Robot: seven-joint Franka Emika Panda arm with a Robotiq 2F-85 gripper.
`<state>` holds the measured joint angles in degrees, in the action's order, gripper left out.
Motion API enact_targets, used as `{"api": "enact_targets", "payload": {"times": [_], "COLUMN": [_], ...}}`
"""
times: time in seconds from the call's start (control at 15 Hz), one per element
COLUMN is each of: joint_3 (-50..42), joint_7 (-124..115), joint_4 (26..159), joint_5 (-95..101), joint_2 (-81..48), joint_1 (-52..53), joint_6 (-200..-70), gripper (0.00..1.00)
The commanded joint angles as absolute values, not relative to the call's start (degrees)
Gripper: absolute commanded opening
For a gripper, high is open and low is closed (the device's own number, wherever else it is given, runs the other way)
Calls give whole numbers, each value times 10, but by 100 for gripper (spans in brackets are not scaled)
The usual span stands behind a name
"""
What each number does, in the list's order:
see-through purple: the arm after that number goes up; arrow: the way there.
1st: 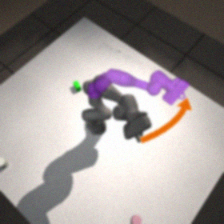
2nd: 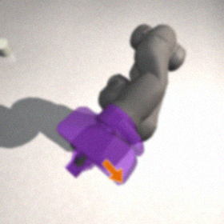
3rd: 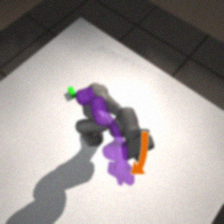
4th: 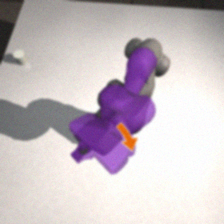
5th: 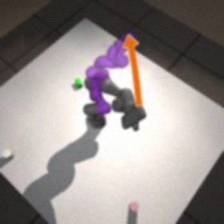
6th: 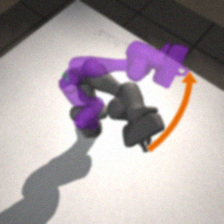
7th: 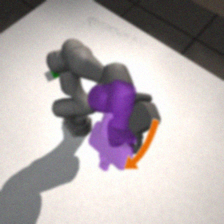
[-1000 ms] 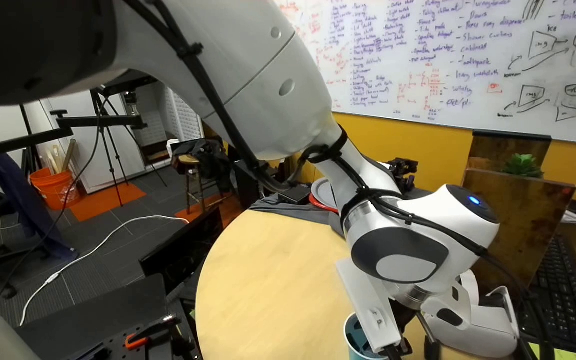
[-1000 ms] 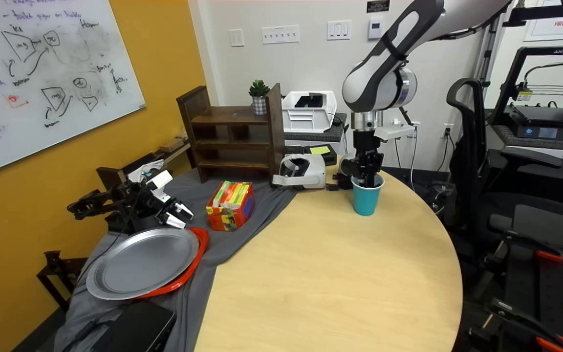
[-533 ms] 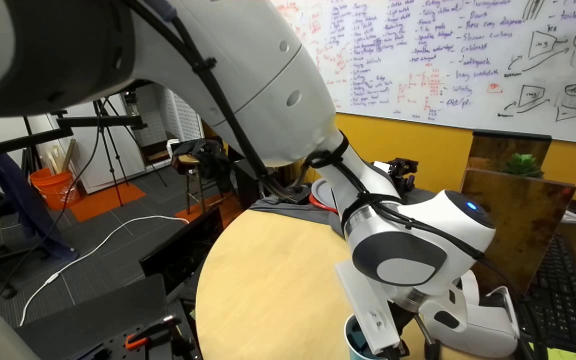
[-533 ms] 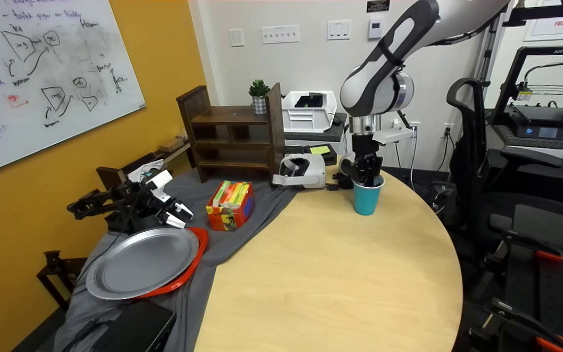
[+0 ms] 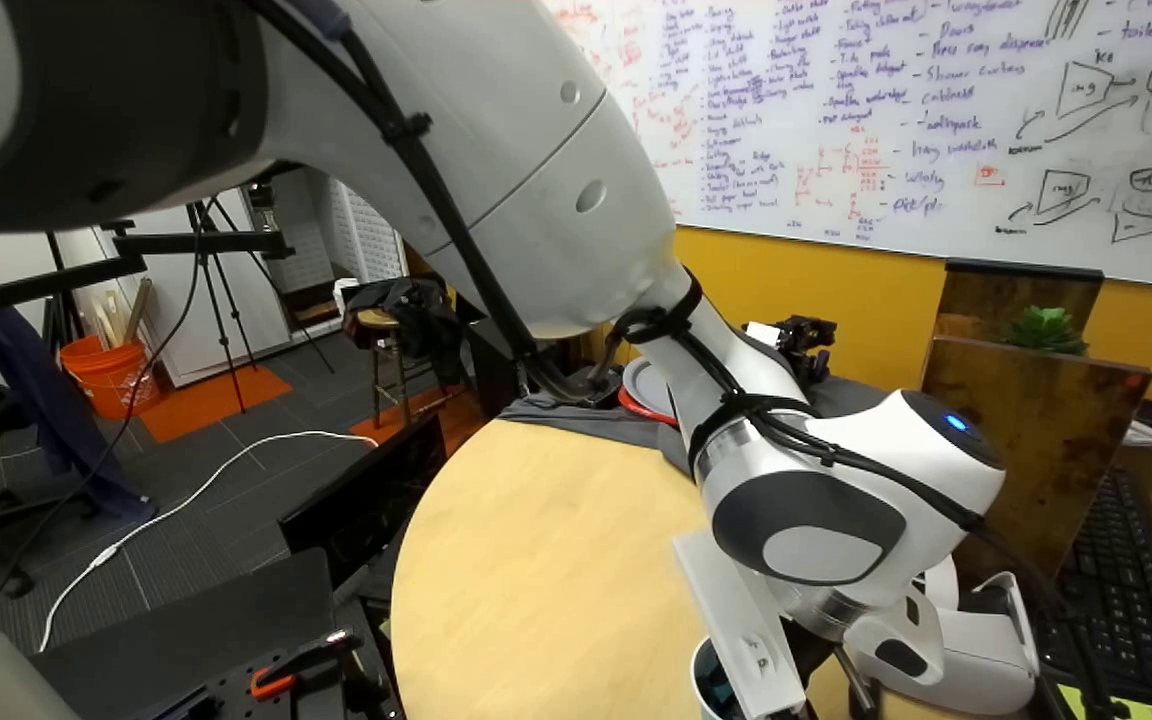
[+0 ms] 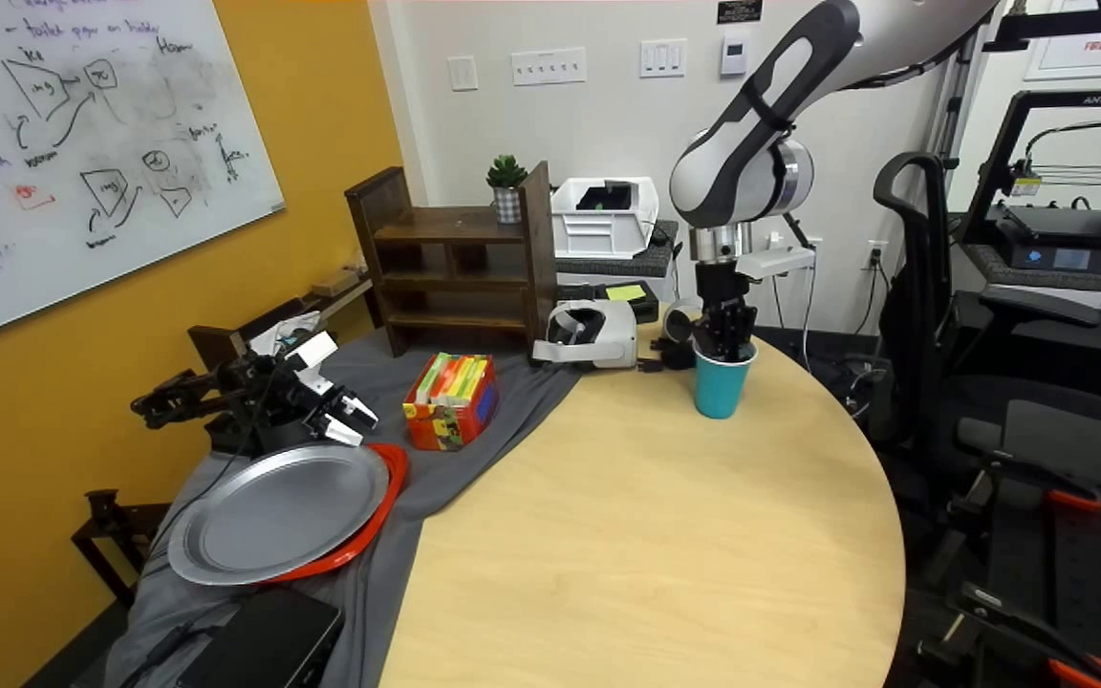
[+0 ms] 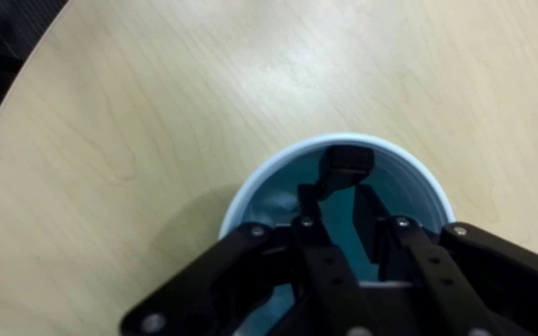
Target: Put the marker on the table
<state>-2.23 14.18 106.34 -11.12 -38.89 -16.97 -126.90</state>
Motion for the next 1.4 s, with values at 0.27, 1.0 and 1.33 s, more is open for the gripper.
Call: {"api": "enact_targets", "payload": {"times": [0.27,1.0,1.33], "joint_3": [-39,-44,-48], "joint_7": [110,110,112], "joint_4": [1052,1099,1132], "joint_5": [-85,-59,-41], "joint_2": [-385,-327,-281], "joint_1": [-152,-143,-137], "joint_6": [-1244,-1245,-1224], "gripper": [3,3,3]}}
